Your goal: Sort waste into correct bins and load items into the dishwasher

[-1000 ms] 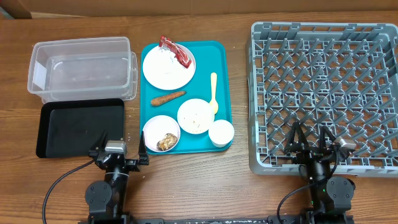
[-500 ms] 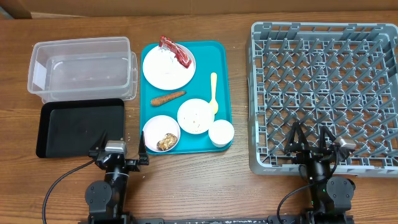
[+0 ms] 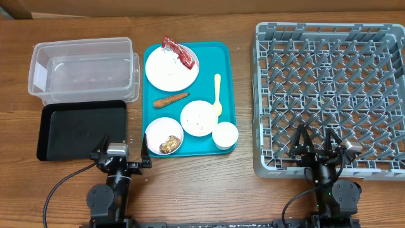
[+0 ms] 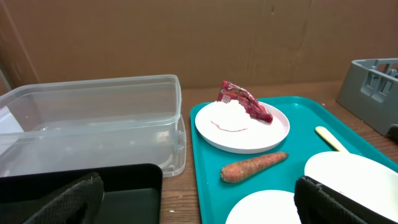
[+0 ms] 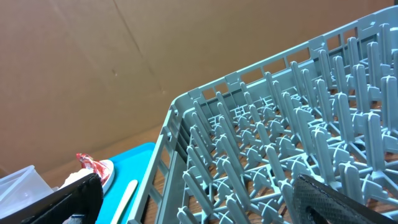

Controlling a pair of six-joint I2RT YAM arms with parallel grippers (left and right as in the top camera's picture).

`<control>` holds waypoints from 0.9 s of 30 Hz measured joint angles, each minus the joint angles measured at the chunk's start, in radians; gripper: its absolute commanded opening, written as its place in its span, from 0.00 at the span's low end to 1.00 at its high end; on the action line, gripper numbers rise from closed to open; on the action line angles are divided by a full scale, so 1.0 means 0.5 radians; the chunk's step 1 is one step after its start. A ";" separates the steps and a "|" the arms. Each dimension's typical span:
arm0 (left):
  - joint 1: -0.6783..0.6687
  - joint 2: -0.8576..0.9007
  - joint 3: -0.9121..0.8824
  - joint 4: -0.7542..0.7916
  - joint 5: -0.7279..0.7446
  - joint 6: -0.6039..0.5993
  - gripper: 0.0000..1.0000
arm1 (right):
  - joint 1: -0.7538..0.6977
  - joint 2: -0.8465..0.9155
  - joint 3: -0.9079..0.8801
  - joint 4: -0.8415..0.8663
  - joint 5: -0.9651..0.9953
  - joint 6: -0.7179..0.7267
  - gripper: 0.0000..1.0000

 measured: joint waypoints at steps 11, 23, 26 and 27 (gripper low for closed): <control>0.000 0.000 -0.001 0.005 0.002 0.000 1.00 | 0.000 0.000 0.000 0.006 -0.017 0.002 1.00; 0.000 0.000 0.068 0.406 0.101 -0.040 1.00 | 0.000 0.001 0.123 0.024 -0.325 -0.031 1.00; 0.000 0.020 0.219 0.313 0.107 -0.052 1.00 | 0.000 0.003 0.329 -0.066 -0.354 -0.118 1.00; 0.000 0.045 0.289 0.282 0.108 -0.053 1.00 | -0.001 0.009 0.407 -0.095 -0.361 -0.154 1.00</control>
